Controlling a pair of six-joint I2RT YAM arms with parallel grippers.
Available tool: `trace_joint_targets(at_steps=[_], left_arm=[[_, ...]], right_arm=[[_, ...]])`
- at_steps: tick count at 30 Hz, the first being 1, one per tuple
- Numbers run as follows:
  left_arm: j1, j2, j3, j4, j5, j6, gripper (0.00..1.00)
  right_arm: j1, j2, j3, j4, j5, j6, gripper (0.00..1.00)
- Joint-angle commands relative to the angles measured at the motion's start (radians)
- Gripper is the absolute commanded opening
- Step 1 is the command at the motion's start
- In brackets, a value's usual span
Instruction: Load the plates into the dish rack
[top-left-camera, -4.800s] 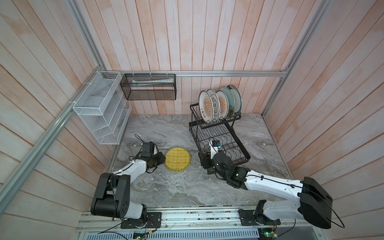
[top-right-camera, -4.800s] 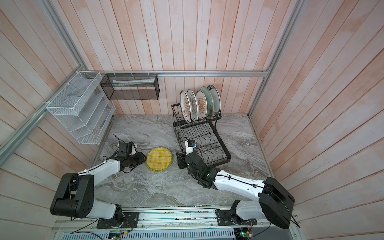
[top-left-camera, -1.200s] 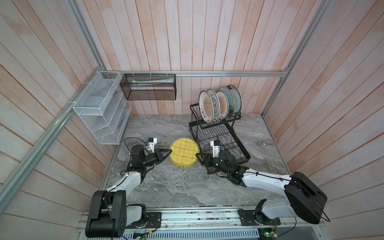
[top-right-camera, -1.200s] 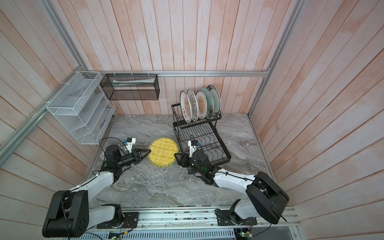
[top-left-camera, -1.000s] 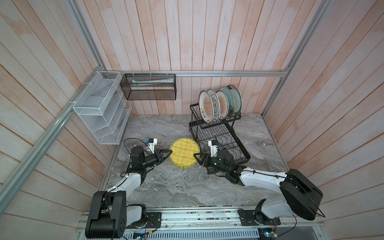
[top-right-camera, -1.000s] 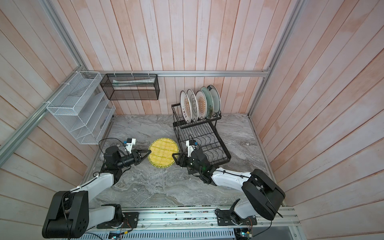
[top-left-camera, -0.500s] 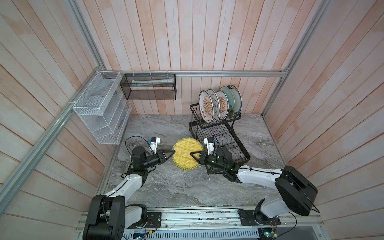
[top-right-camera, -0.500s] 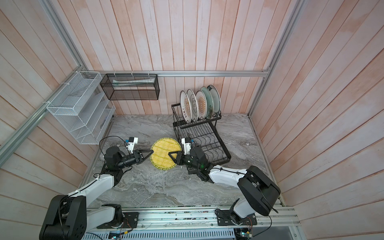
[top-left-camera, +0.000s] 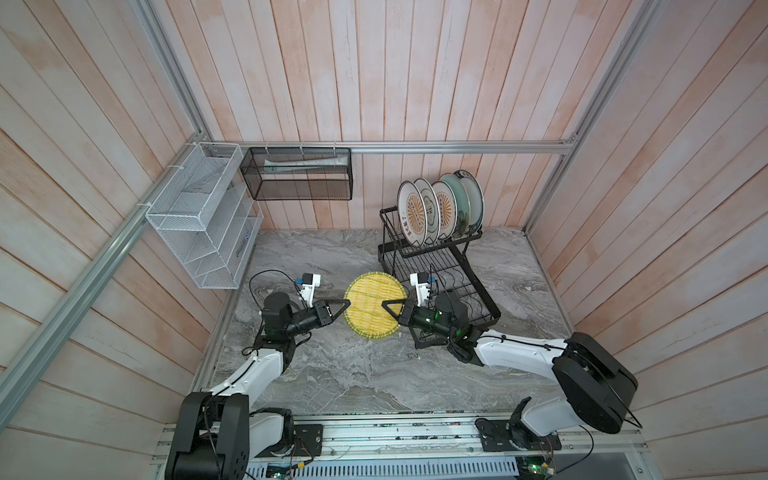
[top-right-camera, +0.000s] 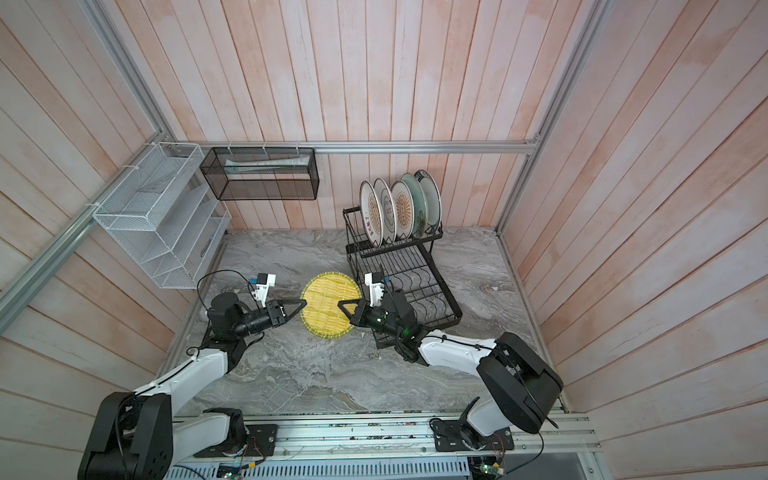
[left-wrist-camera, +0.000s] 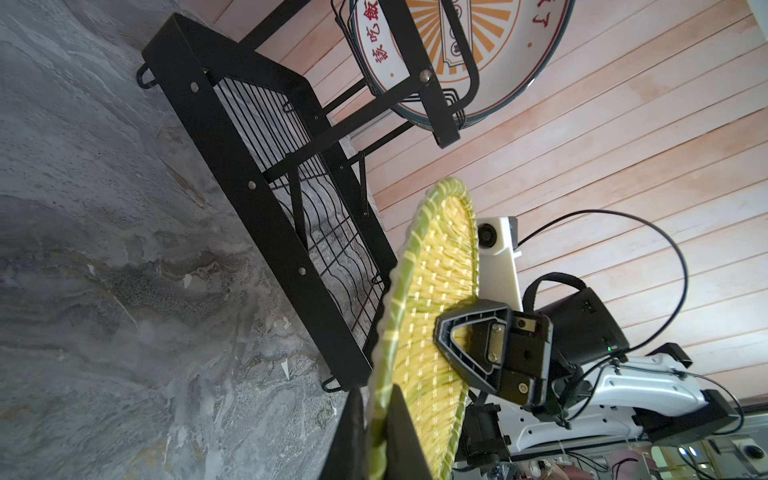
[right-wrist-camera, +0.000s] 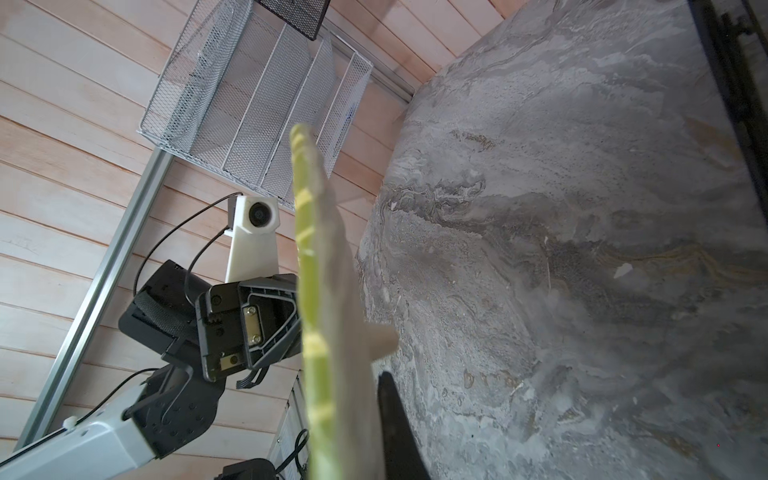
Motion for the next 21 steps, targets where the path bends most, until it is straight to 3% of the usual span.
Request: trace_joint_targets(at_steps=[1, 7, 14, 21], left_arm=[[-0.004, -0.019, 0.050, -0.072, 0.003, -0.031, 0.09], [-0.006, -0.033, 0.095, -0.205, -0.022, 0.037, 0.35], [-0.005, -0.058, 0.154, -0.399, -0.088, 0.126, 0.40], [-0.003, -0.044, 0.182, -0.564, -0.231, 0.221, 0.41]], right_arm=[[0.004, -0.007, 0.005, -0.020, 0.008, -0.087, 0.00], [0.001, -0.042, -0.003, -0.066, 0.055, -0.115, 0.00], [0.000, -0.118, 0.010, -0.170, 0.136, -0.188, 0.00], [0.000, -0.220, 0.076, -0.319, 0.236, -0.327, 0.00]])
